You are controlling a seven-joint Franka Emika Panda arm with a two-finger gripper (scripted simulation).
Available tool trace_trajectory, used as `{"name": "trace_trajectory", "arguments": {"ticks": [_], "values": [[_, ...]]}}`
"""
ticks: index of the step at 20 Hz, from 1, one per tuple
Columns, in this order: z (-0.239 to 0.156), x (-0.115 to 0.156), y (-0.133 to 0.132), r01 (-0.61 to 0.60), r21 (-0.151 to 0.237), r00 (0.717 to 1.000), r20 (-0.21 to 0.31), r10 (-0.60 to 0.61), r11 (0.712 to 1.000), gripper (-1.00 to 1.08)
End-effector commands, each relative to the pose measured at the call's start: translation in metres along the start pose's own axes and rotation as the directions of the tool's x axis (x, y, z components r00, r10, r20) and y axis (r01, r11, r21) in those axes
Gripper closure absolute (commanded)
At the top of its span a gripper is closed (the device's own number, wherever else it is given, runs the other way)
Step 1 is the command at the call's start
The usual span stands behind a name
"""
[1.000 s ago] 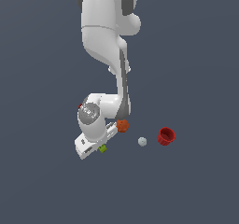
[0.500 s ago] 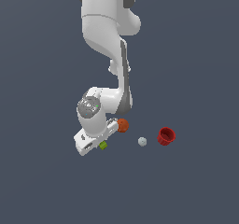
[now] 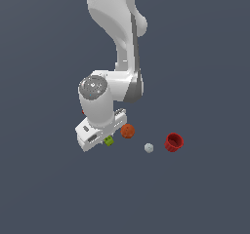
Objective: Pick up a designated object from a clutter of objects.
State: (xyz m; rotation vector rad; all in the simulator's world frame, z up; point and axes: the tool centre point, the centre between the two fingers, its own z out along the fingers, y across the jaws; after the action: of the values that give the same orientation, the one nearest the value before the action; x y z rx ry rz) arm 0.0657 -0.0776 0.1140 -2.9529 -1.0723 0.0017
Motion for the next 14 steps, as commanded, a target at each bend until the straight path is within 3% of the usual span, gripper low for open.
{"name": "trace_trajectory", "arguments": {"ticks": [1, 14], "values": [[-0.026, -0.002, -0.007, 0.000, -0.001, 1.000, -0.001, 0.000, 1.000, 1.08], [-0.168, -0.011, -0.043, 0.000, -0.001, 1.000, -0.001, 0.000, 1.000, 1.08]]}}
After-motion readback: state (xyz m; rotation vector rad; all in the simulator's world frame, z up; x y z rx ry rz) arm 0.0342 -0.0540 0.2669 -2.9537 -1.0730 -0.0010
